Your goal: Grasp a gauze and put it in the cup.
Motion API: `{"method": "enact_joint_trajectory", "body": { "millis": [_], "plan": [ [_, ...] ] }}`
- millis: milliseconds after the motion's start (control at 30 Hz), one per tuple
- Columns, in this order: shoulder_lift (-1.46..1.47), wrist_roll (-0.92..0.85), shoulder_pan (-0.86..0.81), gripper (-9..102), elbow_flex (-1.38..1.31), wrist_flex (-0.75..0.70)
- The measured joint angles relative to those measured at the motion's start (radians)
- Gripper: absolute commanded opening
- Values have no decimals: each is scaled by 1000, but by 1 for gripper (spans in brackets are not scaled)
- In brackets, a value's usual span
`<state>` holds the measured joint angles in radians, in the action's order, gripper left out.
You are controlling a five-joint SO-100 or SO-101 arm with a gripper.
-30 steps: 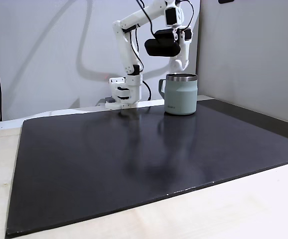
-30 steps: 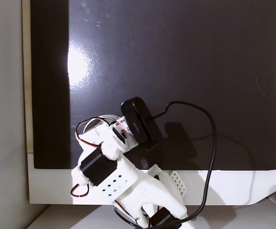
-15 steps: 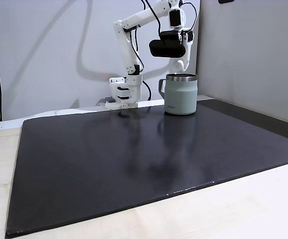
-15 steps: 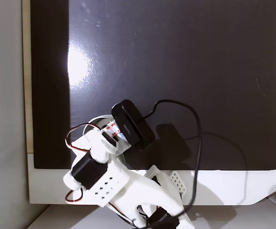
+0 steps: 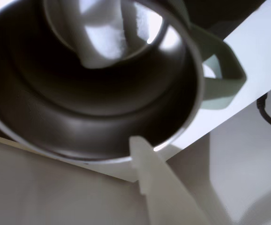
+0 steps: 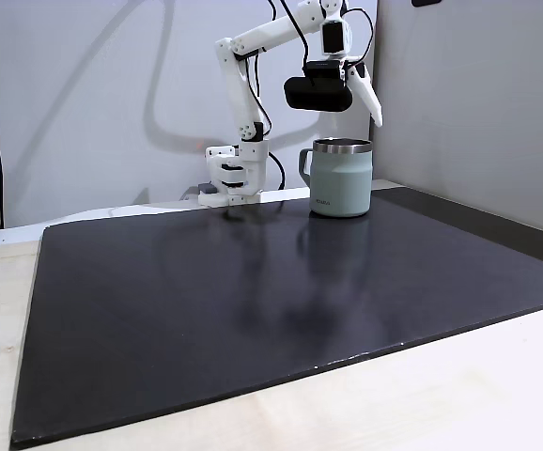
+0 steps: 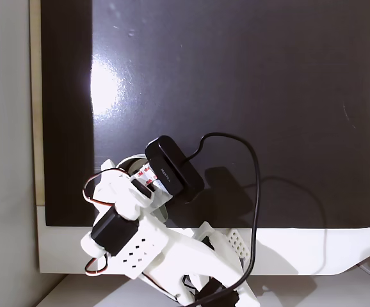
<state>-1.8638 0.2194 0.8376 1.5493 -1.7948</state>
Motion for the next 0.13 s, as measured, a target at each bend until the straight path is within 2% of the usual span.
{"method": "enact_joint_trajectory", "body": {
  "millis": [133],
  "plan": [
    [0,0,5,39,0,0]
  ]
}}
